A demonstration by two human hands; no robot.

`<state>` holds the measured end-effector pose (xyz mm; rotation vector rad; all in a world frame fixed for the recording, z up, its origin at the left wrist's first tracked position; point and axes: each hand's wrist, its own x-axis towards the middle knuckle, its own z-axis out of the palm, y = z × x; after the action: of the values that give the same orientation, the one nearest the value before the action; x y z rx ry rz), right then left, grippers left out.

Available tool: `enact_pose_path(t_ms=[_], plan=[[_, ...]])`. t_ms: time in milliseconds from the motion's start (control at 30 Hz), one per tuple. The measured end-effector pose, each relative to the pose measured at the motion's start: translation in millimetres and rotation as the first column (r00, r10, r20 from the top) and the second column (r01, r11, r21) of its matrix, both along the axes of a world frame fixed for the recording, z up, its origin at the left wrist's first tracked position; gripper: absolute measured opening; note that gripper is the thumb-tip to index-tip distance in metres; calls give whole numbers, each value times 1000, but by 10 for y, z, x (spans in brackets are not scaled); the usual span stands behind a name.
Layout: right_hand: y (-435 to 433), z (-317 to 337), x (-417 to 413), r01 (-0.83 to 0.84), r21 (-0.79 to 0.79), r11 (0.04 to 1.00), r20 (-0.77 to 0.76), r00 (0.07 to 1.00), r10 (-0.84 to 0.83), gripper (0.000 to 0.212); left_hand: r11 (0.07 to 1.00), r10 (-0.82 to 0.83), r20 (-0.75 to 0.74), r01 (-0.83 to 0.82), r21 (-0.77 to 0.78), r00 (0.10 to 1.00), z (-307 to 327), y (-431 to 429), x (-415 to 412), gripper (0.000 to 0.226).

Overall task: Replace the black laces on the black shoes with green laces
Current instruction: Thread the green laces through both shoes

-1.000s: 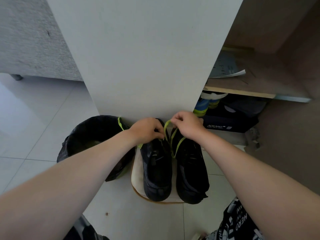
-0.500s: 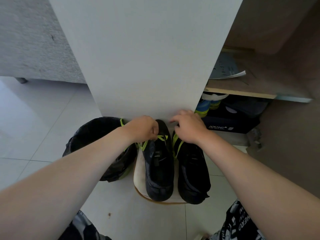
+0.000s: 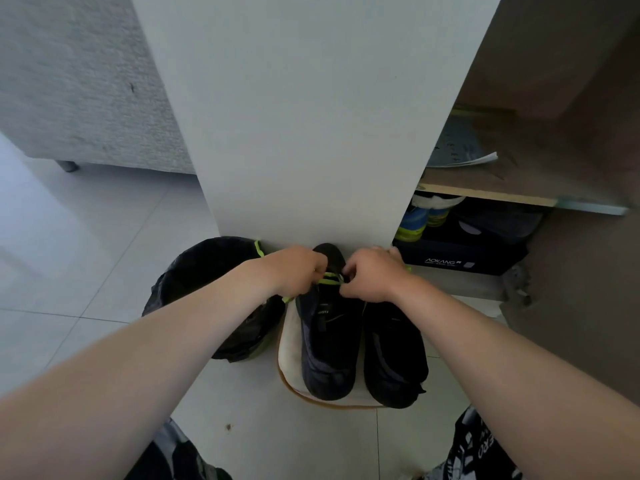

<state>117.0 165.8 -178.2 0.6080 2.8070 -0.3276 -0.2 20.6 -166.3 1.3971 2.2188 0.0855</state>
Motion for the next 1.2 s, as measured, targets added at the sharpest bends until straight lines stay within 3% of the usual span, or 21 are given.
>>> enact_pose_path(t_ms=[133, 233, 467, 600, 667, 733, 800, 833, 900, 1000, 1067, 1133, 1200], plan=[[17, -7, 17, -51, 92, 995, 50, 998, 46, 30, 992, 119, 171, -110, -56, 978, 40, -33, 1, 20], [-34, -22, -12, -110, 190, 976, 64, 993, 100, 37, 987, 153, 212, -139, -80, 965, 36, -30, 47, 17], [-43, -6, -31, -71, 188, 979, 116, 992, 50, 42, 966, 197, 323, -127, -225, 926, 140, -54, -17, 12], [-50, 74, -22, -119, 243, 963, 173, 982, 77, 39, 922, 331, 392, -205, -329, 859, 369, -163, -153, 15], [-109, 108, -50, -171, 182, 968, 88, 984, 157, 49, 931, 345, 443, -240, -276, 828, 525, -239, -237, 18], [-177, 161, -100, -203, -21, 979, -74, 977, 201, 56, 950, 304, 522, -294, -104, 797, 639, -262, -234, 19], [-247, 265, -142, -208, -258, 944, -261, 955, 139, 17, 934, 252, 600, -352, 53, 759, 708, -252, -177, 21], [-255, 317, -168, -175, -348, 921, -306, 950, 64, 20, 925, 234, 618, -367, 95, 750, 729, -246, -155, 21], [-183, 384, -194, -48, -358, 932, -287, 956, -61, 42, 928, 233, 598, -359, 100, 767, 758, -252, -176, 22], [51, 366, -158, 197, -250, 948, -205, 946, -251, 37, 942, 327, 404, -326, -72, 854, 775, -387, -360, 18], [142, 347, -98, 322, -182, 929, -111, 932, -345, 32, 910, 409, 283, -363, -202, 867, 779, -516, -493, 17], [140, 370, -55, 274, -69, 959, -92, 956, -279, 36, 888, 451, 261, -400, -227, 854, 780, -581, -541, 21], [21, 431, -38, 65, -117, 991, -217, 972, -89, 70, 904, 426, 289, -391, -173, 858, 787, -544, -471, 24]])
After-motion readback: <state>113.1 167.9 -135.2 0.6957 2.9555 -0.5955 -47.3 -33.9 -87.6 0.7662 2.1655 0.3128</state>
